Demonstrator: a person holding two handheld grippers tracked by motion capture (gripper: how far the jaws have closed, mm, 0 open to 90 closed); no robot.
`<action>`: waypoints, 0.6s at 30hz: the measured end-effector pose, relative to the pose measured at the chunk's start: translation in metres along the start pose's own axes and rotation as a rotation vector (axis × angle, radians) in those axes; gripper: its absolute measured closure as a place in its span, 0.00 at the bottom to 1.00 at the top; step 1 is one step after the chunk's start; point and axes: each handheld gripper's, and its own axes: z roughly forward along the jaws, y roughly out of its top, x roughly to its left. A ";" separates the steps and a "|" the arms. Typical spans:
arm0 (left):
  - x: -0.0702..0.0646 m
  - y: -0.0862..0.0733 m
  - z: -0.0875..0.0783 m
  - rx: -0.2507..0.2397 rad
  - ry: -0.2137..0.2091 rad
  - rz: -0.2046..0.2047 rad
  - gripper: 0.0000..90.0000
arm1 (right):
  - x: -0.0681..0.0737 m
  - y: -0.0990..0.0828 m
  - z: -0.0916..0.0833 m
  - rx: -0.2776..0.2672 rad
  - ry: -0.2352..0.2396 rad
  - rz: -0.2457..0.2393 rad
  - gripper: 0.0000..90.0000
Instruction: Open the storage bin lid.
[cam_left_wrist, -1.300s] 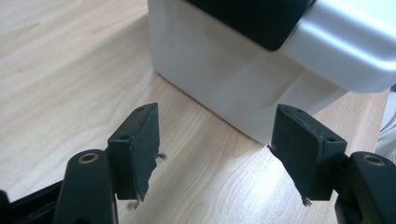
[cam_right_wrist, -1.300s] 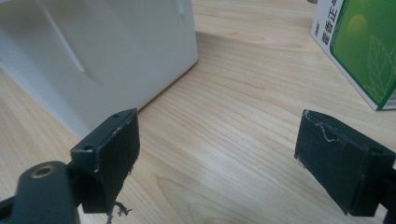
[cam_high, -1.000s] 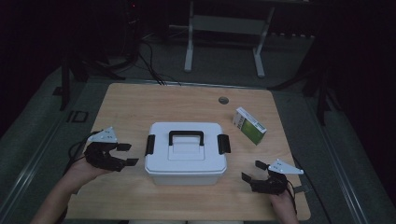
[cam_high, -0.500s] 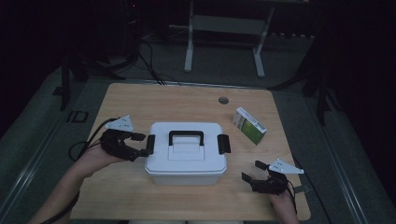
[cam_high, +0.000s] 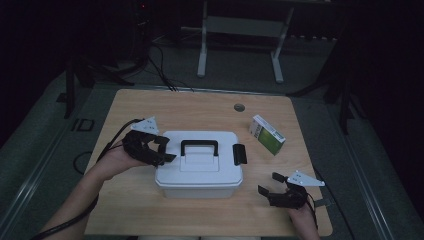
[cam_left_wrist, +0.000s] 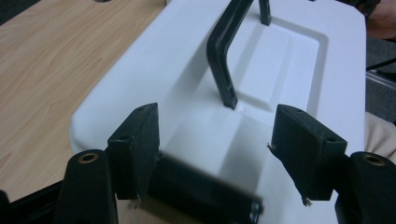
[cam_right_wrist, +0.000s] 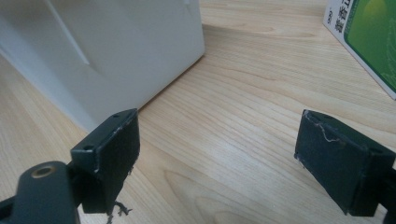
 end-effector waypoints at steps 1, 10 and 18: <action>0.001 0.004 0.003 0.005 -0.004 0.005 0.36 | 0.000 0.000 0.001 0.007 0.004 -0.006 0.15; 0.008 0.018 0.011 0.009 -0.003 0.009 0.36 | 0.000 0.000 0.001 0.008 0.014 -0.008 0.15; 0.009 0.028 0.021 0.019 0.000 0.050 0.39 | 0.001 -0.001 0.001 0.011 0.022 -0.013 0.15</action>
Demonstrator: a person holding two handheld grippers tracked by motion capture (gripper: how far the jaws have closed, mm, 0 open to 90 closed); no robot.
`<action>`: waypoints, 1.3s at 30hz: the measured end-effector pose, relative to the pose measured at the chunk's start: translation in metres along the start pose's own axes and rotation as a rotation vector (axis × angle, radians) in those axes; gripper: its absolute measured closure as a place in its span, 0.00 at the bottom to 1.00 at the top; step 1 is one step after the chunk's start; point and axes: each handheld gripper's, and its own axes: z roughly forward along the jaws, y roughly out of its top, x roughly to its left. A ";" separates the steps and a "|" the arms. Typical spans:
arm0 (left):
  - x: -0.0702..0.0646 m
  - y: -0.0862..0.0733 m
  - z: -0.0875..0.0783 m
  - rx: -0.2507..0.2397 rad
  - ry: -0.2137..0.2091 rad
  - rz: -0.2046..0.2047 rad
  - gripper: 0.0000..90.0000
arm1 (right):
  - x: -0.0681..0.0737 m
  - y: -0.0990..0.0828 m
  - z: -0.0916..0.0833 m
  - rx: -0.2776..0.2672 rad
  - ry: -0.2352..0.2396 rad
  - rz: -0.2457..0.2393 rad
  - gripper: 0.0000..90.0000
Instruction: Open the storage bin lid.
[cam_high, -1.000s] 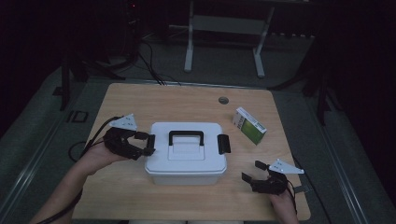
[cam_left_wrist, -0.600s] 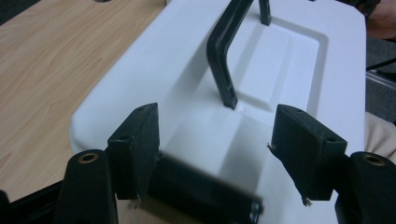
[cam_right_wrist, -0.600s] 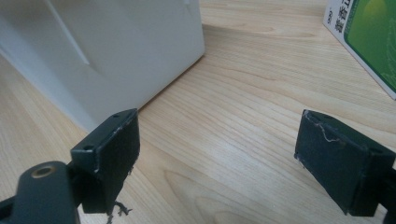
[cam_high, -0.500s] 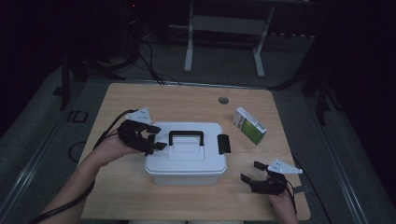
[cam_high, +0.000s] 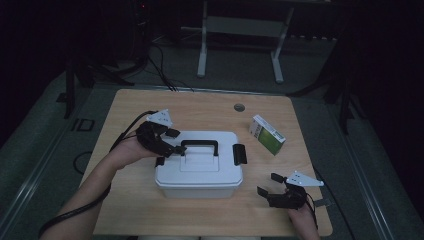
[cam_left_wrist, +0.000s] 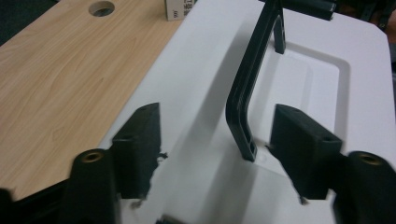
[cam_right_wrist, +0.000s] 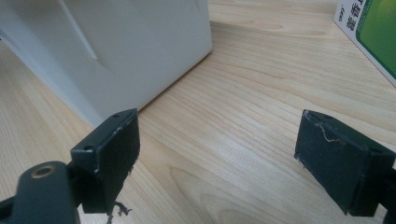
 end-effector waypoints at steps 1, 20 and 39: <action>0.000 0.001 0.001 0.002 -0.003 0.010 0.39 | 0.000 0.000 0.000 0.002 0.002 0.000 0.15; -0.010 0.027 0.018 0.030 -0.086 0.091 0.65 | -0.001 -0.001 0.000 0.007 0.002 0.000 0.15; -0.017 0.038 0.025 0.076 -0.151 0.194 0.89 | -0.002 -0.002 0.000 0.006 0.001 0.006 0.15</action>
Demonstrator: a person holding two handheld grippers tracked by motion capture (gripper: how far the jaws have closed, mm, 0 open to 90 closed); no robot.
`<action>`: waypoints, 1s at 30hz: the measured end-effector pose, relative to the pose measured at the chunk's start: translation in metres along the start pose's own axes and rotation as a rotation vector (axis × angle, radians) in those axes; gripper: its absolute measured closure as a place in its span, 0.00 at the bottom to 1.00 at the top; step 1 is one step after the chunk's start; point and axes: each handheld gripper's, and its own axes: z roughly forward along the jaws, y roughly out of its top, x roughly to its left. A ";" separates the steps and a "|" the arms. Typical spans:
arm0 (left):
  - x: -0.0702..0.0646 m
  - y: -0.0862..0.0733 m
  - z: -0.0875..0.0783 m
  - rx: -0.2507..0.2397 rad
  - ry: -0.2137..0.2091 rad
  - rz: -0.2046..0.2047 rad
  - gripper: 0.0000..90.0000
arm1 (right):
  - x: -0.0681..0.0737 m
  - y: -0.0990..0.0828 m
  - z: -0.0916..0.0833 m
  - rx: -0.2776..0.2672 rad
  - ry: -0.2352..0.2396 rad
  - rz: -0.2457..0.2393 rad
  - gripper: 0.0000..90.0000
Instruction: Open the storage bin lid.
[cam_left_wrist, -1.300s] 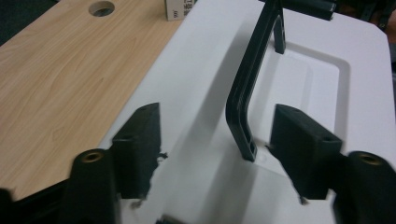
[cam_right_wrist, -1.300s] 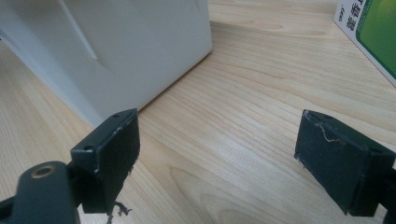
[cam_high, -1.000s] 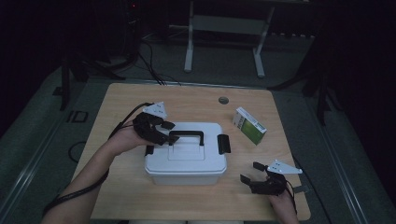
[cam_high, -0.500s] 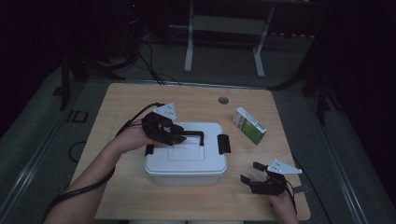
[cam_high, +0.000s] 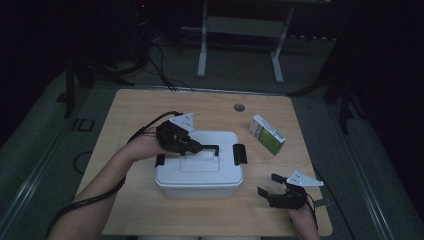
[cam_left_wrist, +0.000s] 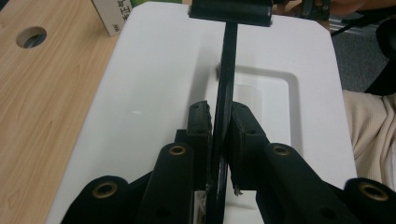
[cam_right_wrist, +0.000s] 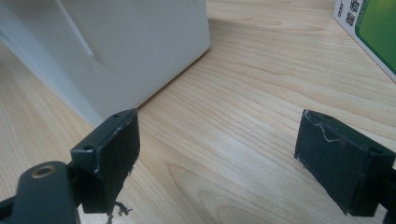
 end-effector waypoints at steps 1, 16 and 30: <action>0.000 0.000 0.000 -0.002 -0.002 -0.001 0.89 | 0.000 0.000 0.000 0.000 0.000 0.000 0.15; 0.001 0.004 -0.006 -0.020 0.002 0.029 0.91 | 0.000 0.000 0.000 0.000 0.000 0.005 0.15; -0.001 0.014 -0.036 -0.091 0.073 0.034 0.92 | -0.001 -0.001 -0.001 -0.008 0.005 0.016 0.15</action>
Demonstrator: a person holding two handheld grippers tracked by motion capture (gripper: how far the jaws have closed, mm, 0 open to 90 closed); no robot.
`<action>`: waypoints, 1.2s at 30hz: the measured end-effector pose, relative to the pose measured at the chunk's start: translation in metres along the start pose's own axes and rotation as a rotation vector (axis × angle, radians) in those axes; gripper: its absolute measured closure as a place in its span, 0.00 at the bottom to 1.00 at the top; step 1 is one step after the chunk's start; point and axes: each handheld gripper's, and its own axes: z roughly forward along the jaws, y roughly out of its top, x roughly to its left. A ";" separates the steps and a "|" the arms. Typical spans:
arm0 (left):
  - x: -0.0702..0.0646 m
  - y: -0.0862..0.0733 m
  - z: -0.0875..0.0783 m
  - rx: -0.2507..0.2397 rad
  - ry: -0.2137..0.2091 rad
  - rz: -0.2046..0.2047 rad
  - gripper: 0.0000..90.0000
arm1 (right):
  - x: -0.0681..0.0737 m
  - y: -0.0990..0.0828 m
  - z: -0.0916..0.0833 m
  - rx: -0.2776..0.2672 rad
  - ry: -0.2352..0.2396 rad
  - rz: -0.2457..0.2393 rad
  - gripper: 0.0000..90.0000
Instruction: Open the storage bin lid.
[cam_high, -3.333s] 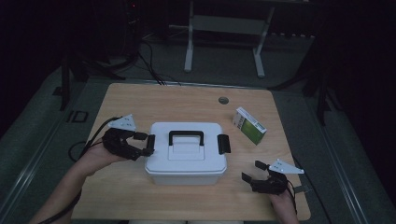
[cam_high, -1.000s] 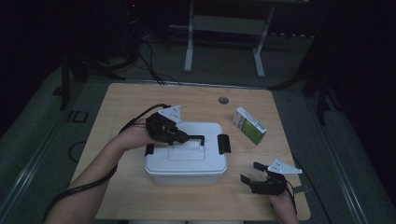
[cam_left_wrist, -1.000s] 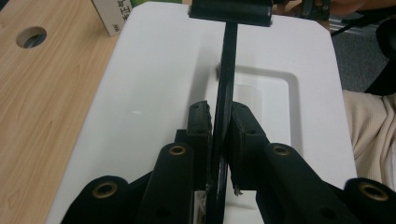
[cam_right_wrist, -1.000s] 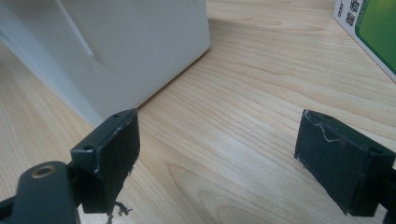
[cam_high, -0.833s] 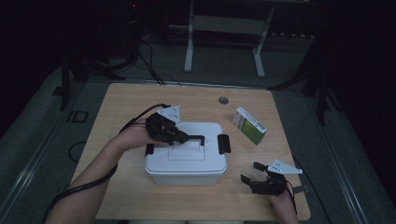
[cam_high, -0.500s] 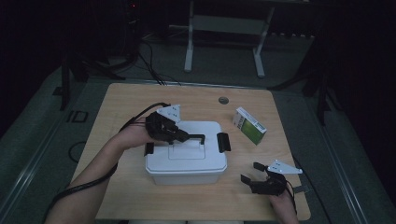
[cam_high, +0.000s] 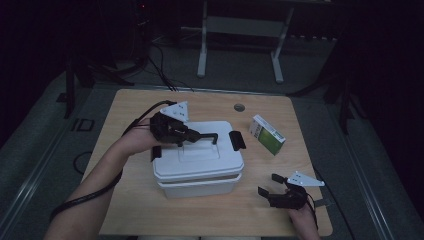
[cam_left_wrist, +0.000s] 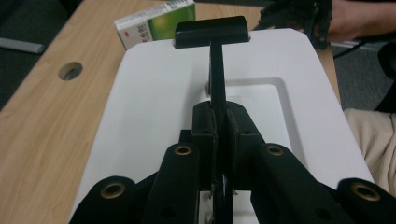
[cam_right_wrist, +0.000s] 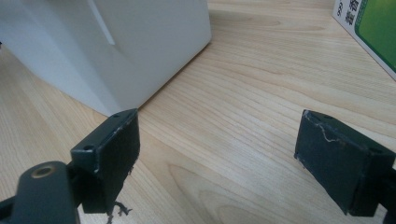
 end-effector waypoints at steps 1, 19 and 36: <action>0.000 0.000 0.000 0.000 0.000 0.000 0.92 | 0.000 0.000 0.000 0.000 0.000 0.000 0.15; 0.006 -0.033 -0.048 -0.015 0.106 -0.089 0.92 | 0.001 0.001 0.001 0.001 -0.004 -0.002 0.15; 0.001 -0.082 -0.096 -0.037 0.206 -0.183 0.92 | 0.002 0.001 0.002 0.008 -0.007 -0.001 0.15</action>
